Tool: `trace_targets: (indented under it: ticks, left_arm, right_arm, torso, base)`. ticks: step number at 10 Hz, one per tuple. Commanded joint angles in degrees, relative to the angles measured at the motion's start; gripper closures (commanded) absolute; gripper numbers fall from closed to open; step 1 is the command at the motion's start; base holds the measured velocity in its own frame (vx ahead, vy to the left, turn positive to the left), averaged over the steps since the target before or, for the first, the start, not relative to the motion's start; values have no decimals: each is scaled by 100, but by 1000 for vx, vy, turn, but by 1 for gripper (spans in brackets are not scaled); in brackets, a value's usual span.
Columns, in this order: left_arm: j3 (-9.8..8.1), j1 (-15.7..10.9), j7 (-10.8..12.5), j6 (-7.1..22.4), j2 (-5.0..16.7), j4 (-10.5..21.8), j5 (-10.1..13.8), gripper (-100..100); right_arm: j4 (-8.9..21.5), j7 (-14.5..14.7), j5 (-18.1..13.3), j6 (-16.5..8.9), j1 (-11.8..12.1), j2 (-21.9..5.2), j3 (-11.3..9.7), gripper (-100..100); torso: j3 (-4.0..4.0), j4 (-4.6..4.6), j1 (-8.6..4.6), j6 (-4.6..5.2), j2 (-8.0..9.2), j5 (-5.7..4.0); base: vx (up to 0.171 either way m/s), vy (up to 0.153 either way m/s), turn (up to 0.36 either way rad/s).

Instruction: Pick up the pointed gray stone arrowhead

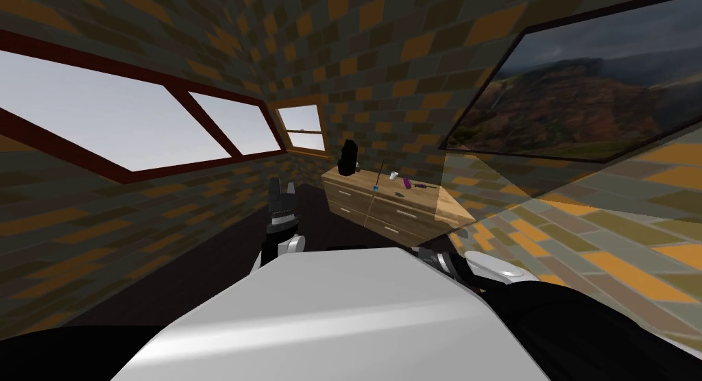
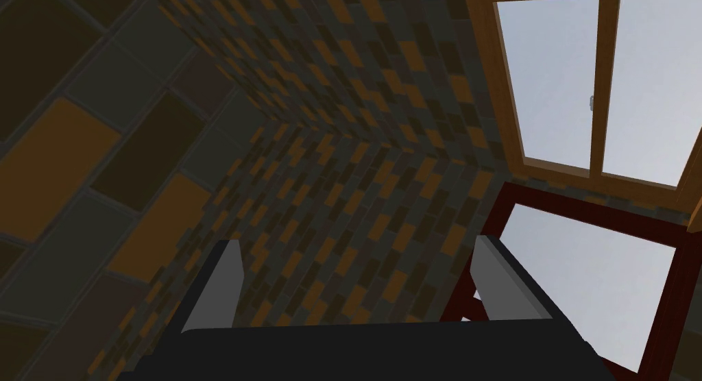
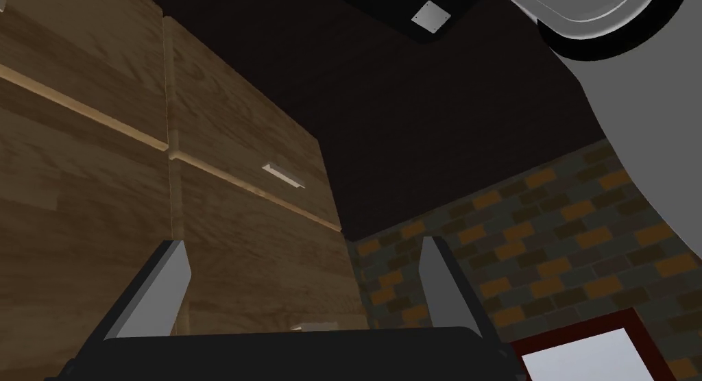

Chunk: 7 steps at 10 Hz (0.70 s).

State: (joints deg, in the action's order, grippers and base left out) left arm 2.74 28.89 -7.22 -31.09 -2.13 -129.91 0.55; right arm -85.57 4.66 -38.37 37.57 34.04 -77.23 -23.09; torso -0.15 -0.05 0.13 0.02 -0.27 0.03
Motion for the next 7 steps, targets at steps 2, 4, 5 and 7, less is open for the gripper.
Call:
trace_targets:
  ticks: [2, 4, 5, 7]
  left_arm:
    - [0, 0, 0, 0, 0, 0, 0, 0]
    - [0, 0, 0, 0, 0, 0, 0, 0]
    - [0, 0, 0, 0, 0, 0, 0, 0]
    - [0, 0, 0, 0, 0, 0, 0, 0]
  right_arm:
    - [242, 17, -66, 22, -65, -391, -72, -100]
    - [463, 39, -115, 64, -131, -705, -133, -100]
    - [677, 60, -158, 107, -198, -913, -192, -100]
    - [884, 80, -196, 150, -265, -1183, -250, -100]
  torso:
    - [-2, 0, -4, -3, -4, -1]
    - [-3, -1, -1, -2, -6, 0]
    - [-3, -1, -1, 0, -6, -1]
    - [-9, -3, -5, -1, -14, -1]
  base:
    - [68, 26, 96]
    - [76, 41, 80]
    - [112, 35, 86]
    - [104, 25, 101]
